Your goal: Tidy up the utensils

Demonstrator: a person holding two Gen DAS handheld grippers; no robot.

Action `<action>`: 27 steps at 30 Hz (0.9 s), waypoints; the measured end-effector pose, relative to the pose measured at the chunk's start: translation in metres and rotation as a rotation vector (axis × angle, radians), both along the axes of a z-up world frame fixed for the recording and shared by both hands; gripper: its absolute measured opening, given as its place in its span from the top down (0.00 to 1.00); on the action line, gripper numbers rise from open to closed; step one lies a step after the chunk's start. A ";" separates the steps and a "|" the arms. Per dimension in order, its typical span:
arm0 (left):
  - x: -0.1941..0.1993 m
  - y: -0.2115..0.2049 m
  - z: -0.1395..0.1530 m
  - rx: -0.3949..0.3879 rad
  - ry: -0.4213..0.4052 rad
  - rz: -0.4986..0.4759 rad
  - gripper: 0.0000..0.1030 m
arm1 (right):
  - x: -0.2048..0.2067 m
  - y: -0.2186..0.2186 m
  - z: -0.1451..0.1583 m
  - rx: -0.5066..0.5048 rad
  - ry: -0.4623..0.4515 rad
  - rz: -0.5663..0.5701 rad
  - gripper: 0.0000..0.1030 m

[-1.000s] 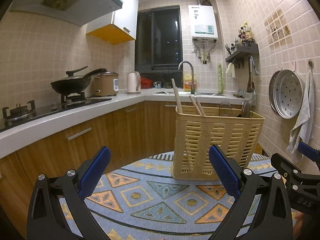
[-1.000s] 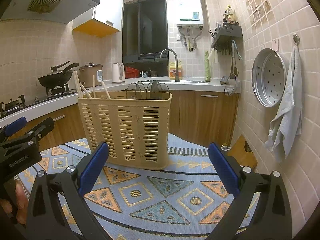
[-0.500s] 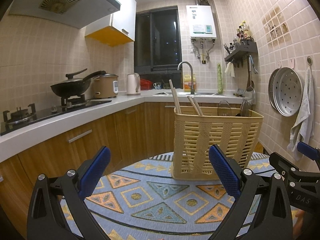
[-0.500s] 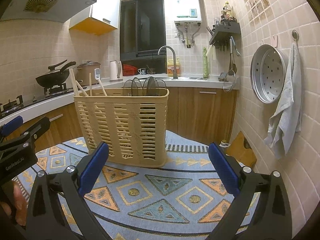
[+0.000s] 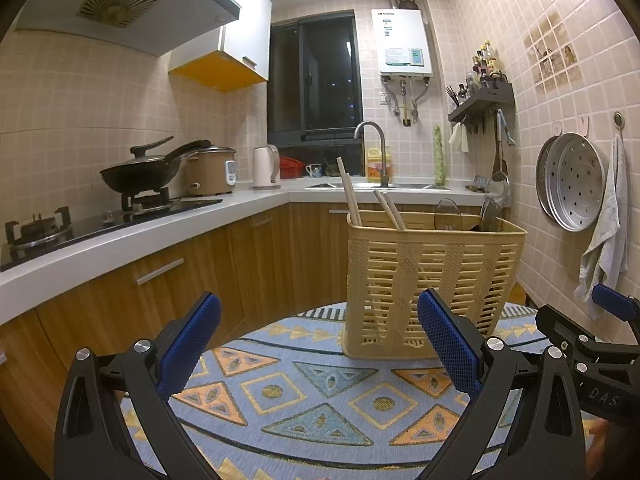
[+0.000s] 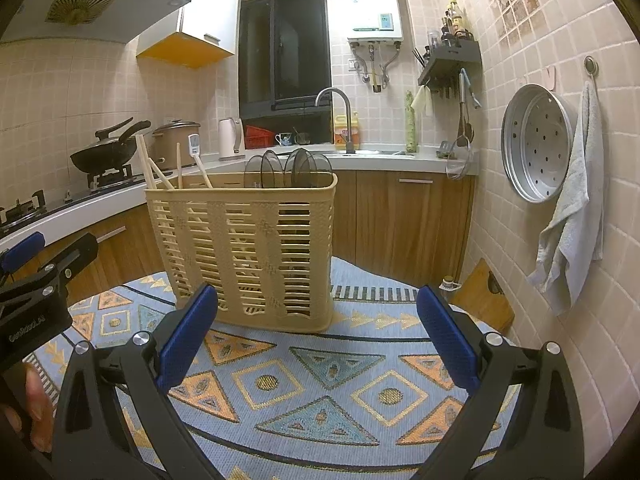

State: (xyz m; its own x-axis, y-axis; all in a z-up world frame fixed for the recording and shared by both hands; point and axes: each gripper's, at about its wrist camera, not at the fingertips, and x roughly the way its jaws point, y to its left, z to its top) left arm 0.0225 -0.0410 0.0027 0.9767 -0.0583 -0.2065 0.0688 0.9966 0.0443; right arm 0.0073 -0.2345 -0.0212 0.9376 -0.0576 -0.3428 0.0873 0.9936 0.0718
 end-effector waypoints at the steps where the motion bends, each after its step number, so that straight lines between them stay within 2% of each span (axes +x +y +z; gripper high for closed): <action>1: 0.000 0.000 0.000 0.000 0.001 0.000 0.07 | 0.000 0.000 0.000 0.001 0.001 -0.001 0.08; 27: 0.001 -0.004 0.001 0.018 0.014 -0.013 0.07 | 0.001 -0.002 -0.002 0.000 0.013 -0.001 0.08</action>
